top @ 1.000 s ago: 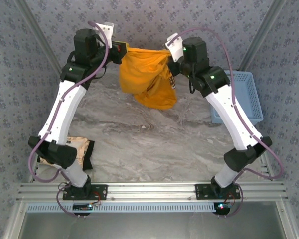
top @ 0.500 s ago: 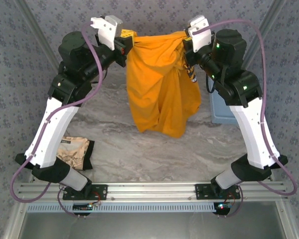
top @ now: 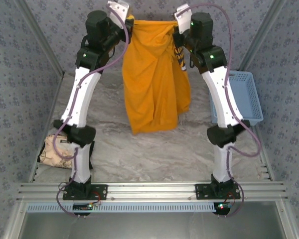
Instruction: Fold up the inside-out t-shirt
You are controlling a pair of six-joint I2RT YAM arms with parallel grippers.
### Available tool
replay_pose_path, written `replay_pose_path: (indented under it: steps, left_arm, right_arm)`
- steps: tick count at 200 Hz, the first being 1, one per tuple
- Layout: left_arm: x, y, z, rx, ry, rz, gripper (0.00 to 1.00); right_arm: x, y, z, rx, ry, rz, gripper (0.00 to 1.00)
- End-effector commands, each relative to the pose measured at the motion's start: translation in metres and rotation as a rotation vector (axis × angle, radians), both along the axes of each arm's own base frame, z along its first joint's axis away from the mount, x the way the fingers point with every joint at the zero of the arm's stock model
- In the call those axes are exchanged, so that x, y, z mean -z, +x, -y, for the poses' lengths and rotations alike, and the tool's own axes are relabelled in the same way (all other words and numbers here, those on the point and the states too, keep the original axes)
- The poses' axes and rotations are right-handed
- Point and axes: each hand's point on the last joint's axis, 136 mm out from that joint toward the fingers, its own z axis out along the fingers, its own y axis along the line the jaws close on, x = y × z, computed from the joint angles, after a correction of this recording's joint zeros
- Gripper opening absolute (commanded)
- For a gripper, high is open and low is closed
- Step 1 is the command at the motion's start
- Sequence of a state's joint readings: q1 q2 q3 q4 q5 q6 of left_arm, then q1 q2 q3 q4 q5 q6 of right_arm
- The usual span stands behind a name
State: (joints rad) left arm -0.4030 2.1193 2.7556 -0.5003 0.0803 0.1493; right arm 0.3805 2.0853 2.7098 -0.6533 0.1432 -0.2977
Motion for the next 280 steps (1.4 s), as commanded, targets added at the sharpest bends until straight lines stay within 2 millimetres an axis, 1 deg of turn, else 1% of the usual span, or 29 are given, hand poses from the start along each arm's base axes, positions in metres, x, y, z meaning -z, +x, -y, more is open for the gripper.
replay_pose_path:
  steps: [1, 26, 43, 56, 70, 84, 92, 101, 102, 107, 113, 115, 117, 121, 126, 129, 137, 149, 157, 168, 178, 187, 199, 217, 229, 244, 255, 268, 280]
  left_arm:
    - [-0.051, -0.008, -0.048, -0.103, -0.028, 0.146, 0.00]
    - [-0.068, -0.031, -0.044, -0.032, -0.010, 0.187, 0.00]
    - [-0.072, -0.049, -0.044, -0.008, 0.032, 0.180, 0.00]
    - [-0.061, -0.058, -0.041, 0.014, 0.083, 0.133, 0.00]
    - [-0.040, -0.068, -0.038, 0.040, 0.132, 0.054, 0.00]
    - [-0.005, -0.078, -0.033, 0.072, 0.177, -0.046, 0.00]
    - [0.027, -0.081, -0.028, 0.087, 0.197, -0.108, 0.00]
    - [0.057, -0.091, -0.026, 0.099, 0.199, -0.128, 0.00]
    - [0.061, -0.094, -0.027, 0.100, 0.198, -0.128, 0.00]
    - [0.081, -0.104, -0.027, 0.106, 0.197, -0.140, 0.00]
    - [0.098, -0.114, -0.029, 0.109, 0.175, -0.129, 0.00]
    - [0.096, -0.119, -0.031, 0.108, 0.160, -0.112, 0.00]
    - [0.110, -0.123, -0.031, 0.110, 0.157, -0.129, 0.00]
    - [0.120, -0.131, -0.033, 0.113, 0.136, -0.132, 0.00]
    - [0.149, -0.139, -0.034, 0.119, 0.123, -0.180, 0.00]
    - [0.159, -0.147, -0.036, 0.122, 0.111, -0.191, 0.00]
    - [0.190, -0.164, -0.038, 0.126, 0.090, -0.250, 0.00]
    - [0.253, -0.188, -0.041, 0.102, 0.062, -0.388, 0.00]
    - [0.290, -0.202, -0.045, 0.068, 0.010, -0.486, 0.10]
    - [0.339, -0.229, -0.046, 0.070, -0.067, -0.647, 0.40]
    - [0.373, -0.255, -0.046, 0.092, -0.120, -0.780, 0.43]
    - [0.391, -0.273, -0.051, 0.083, -0.162, -0.861, 0.43]
    - [0.403, -0.287, -0.066, 0.013, -0.229, -0.922, 0.47]
    - [0.394, -0.297, -0.077, -0.010, -0.312, -0.901, 0.55]
    - [0.382, -0.296, -0.077, 0.000, -0.341, -0.862, 0.61]
    - [0.371, -0.287, -0.079, -0.024, -0.329, -0.828, 0.63]
    - [0.370, -0.278, -0.075, -0.032, -0.291, -0.837, 0.64]
    - [0.375, -0.267, -0.066, -0.038, -0.244, -0.876, 0.65]
    - [0.385, -0.256, -0.058, -0.054, -0.213, -0.929, 0.65]
  right_arm:
    - [-0.069, -0.008, 0.051, 0.171, 0.068, 0.206, 0.00]
    - [-0.088, -0.023, 0.048, 0.146, 0.081, 0.252, 0.00]
    - [-0.089, -0.033, 0.047, 0.146, 0.059, 0.241, 0.00]
    - [-0.082, -0.041, 0.043, 0.137, 0.020, 0.208, 0.00]
    - [-0.063, -0.051, 0.034, 0.112, -0.031, 0.147, 0.00]
    - [-0.025, -0.060, 0.023, 0.074, -0.076, 0.057, 0.00]
    - [-0.001, -0.068, 0.017, 0.052, -0.092, 0.019, 0.00]
    - [0.028, -0.079, 0.010, 0.026, -0.106, -0.013, 0.00]
    - [0.026, -0.082, 0.010, 0.024, -0.102, -0.005, 0.00]
    - [0.048, -0.089, 0.006, 0.004, -0.116, -0.031, 0.00]
    - [0.071, -0.100, -0.001, -0.027, -0.130, -0.049, 0.00]
    - [0.073, -0.103, 0.000, -0.028, -0.127, -0.042, 0.00]
    - [0.084, -0.105, -0.003, -0.034, -0.134, -0.055, 0.00]
    - [0.100, -0.113, -0.004, -0.042, -0.137, -0.070, 0.00]
    - [0.121, -0.123, -0.006, -0.053, -0.139, -0.097, 0.00]
    - [0.130, -0.128, -0.008, -0.065, -0.136, -0.111, 0.00]
    - [0.171, -0.145, -0.013, -0.097, -0.132, -0.184, 0.00]
    - [0.240, -0.173, -0.020, -0.133, -0.116, -0.322, 0.05]
    - [0.280, -0.197, -0.029, -0.187, -0.118, -0.413, 0.20]
    - [0.327, -0.234, -0.037, -0.233, -0.142, -0.533, 0.42]
    - [0.355, -0.268, -0.047, -0.302, -0.140, -0.606, 0.46]
    - [0.376, -0.298, -0.053, -0.360, -0.149, -0.650, 0.48]
    - [0.388, -0.325, -0.055, -0.409, -0.161, -0.689, 0.53]
    - [0.387, -0.329, -0.052, -0.414, -0.147, -0.719, 0.61]
    - [0.378, -0.320, -0.056, -0.438, -0.133, -0.717, 0.61]
    - [0.366, -0.294, -0.062, -0.413, -0.088, -0.724, 0.62]
    - [0.365, -0.273, -0.065, -0.375, -0.038, -0.751, 0.62]
    - [0.377, -0.257, -0.072, -0.357, 0.005, -0.802, 0.62]
    - [0.395, -0.252, -0.084, -0.381, -0.012, -0.844, 0.62]
